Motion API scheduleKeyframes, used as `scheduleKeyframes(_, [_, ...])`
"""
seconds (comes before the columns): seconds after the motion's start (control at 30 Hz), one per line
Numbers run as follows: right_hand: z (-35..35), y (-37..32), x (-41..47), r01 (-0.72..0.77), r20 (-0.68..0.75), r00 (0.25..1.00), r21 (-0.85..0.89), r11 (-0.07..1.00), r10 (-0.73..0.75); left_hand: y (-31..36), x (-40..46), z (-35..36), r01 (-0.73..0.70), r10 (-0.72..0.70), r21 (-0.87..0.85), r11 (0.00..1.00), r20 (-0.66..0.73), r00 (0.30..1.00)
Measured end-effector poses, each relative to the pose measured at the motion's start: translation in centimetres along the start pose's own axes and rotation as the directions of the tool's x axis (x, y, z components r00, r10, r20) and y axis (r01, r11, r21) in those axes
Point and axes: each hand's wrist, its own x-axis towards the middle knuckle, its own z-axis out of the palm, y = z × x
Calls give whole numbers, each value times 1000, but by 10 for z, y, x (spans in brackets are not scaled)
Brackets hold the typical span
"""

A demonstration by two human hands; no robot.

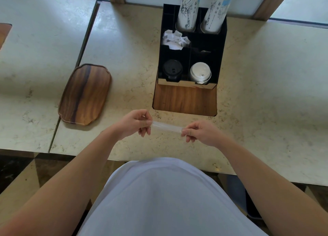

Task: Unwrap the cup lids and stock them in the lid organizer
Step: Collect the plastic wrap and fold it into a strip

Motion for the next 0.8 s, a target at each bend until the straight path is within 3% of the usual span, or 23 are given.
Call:
scheduleKeyframes(0.2, [1,-3,-4,-82,-2,997,-22,996,82,-6,6,1,61,-61,-1,998,35,998])
scheduleKeyframes(0.33, [13,2,-26,-161,-168,973,-5,987,158,-2,23,21,12,-17,138,990,34,999])
scheduleKeyframes(0.5, [27,17,-63,-297,-299,910,11,955,286,9,45,62,-101,64,199,975,187,980])
scheduleKeyframes(0.7, [30,43,-114,-225,-439,833,288,931,338,19,46,99,-131,98,191,973,173,980])
scheduleKeyframes(0.8, [26,61,-131,-173,-443,823,398,901,354,25,44,123,-127,95,216,968,154,983])
